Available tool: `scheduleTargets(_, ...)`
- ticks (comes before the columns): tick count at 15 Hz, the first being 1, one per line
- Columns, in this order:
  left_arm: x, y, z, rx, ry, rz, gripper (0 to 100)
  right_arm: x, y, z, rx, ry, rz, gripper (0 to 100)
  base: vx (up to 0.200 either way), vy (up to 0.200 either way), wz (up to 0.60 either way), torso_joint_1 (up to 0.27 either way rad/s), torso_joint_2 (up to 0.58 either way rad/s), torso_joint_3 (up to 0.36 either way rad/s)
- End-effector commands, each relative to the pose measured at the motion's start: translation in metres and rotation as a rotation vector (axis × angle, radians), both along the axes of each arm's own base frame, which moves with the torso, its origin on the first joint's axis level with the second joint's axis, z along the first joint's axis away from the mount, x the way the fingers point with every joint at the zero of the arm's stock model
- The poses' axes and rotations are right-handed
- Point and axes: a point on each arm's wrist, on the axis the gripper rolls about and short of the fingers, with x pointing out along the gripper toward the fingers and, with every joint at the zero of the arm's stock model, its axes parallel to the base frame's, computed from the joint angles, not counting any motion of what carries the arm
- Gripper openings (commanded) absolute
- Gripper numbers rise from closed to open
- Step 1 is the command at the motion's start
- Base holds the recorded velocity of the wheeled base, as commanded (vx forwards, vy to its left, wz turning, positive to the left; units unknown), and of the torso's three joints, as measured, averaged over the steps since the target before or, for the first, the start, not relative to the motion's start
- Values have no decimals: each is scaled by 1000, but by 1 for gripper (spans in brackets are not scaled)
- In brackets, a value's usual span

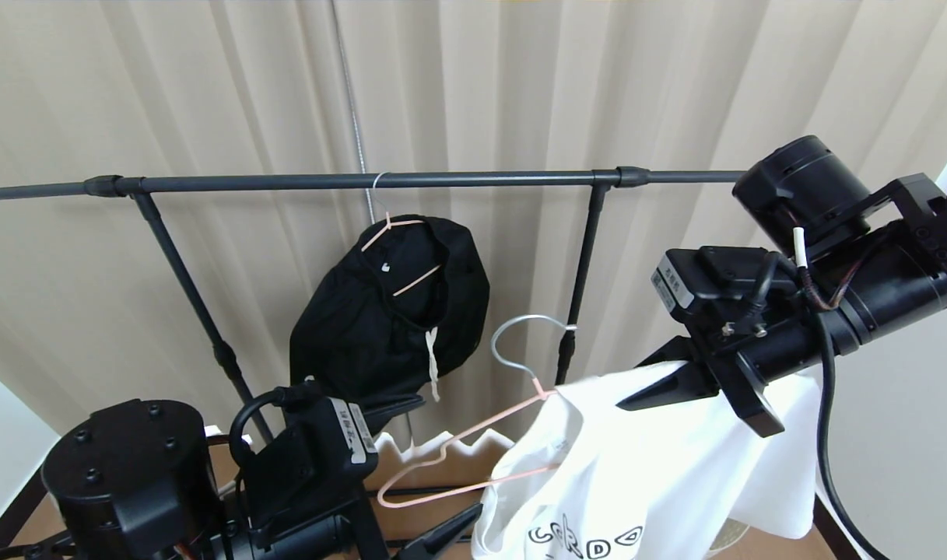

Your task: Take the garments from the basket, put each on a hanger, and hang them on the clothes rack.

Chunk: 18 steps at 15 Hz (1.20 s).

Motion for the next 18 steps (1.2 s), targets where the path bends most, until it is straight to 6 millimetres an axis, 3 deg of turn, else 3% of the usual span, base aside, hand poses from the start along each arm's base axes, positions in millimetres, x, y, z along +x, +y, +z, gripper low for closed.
scheduleTargets(1, 0, 1, 1, -4, -2, 2, 100, -2, -1, 2, 3, -6, 1, 0, 0, 0, 0, 0, 0, 0)
scheduleTargets(6, 2, 20, 12, -66, 3, 86, 100, -4, -4, 5, -45, -56, -41, 0, 0, 0, 0, 0, 0, 0)
scheduleTargets(9, 3, 30, 20, -181, 113, 194, 100, -3, -7, 16, -112, -227, -144, 0, 0, 0, 0, 0, 0, 0)
scheduleTargets(13, 12, 28, 19, -159, 302, 426, 100, -14, -4, 25, -48, -381, -237, 0, 0, 0, 0, 0, 0, 0)
scheduleTargets(18, 20, 8, 23, -129, 557, 505, 100, -24, -1, 9, -49, -509, -316, 0, 0, 0, 0, 0, 0, 0)
